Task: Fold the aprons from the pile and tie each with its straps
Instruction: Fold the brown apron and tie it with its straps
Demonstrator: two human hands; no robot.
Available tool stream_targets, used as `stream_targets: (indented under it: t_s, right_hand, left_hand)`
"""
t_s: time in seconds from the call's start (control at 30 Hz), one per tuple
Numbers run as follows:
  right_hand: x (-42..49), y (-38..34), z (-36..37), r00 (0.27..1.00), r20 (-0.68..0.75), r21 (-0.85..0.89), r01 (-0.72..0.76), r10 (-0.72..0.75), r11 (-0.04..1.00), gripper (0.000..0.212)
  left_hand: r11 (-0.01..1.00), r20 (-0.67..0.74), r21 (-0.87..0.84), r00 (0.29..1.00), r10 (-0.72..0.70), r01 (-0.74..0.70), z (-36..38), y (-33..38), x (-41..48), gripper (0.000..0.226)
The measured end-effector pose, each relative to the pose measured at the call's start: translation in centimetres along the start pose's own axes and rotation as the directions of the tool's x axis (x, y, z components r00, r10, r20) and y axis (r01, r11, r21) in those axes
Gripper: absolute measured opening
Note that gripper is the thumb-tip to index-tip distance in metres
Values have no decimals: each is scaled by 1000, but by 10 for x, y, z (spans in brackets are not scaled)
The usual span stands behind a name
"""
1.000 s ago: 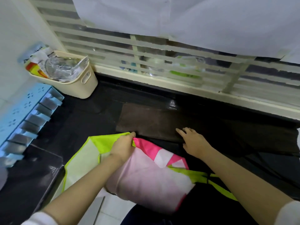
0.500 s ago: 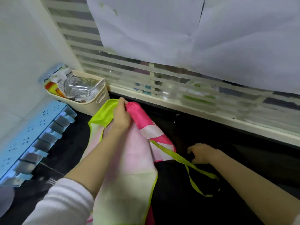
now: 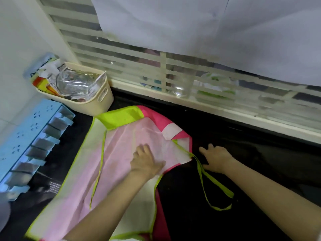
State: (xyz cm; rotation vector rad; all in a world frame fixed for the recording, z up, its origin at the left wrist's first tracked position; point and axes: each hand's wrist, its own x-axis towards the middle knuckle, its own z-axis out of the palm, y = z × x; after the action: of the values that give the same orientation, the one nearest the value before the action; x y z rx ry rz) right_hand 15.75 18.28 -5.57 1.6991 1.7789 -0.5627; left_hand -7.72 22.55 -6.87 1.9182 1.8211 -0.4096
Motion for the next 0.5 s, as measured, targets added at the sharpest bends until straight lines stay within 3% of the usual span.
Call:
stream_targets:
  t_s: [0.17,0.4,0.5]
  right_hand:
    - [-1,1,0,1000,20,5,-7,7,1000,87]
    - [-20,6,4,1000,21,99,20,-23,995,86]
    - [-27,6,7,1000,9,102,8,-9,995,82]
  left_hand:
    - [982,5,-154,994,109,-107,11,-25,7,63]
    - [925,-365,-289,922,131,-246,-39,-43,48,44]
    - [883,-246,-383,951,187,-273,-45,-43,69,49]
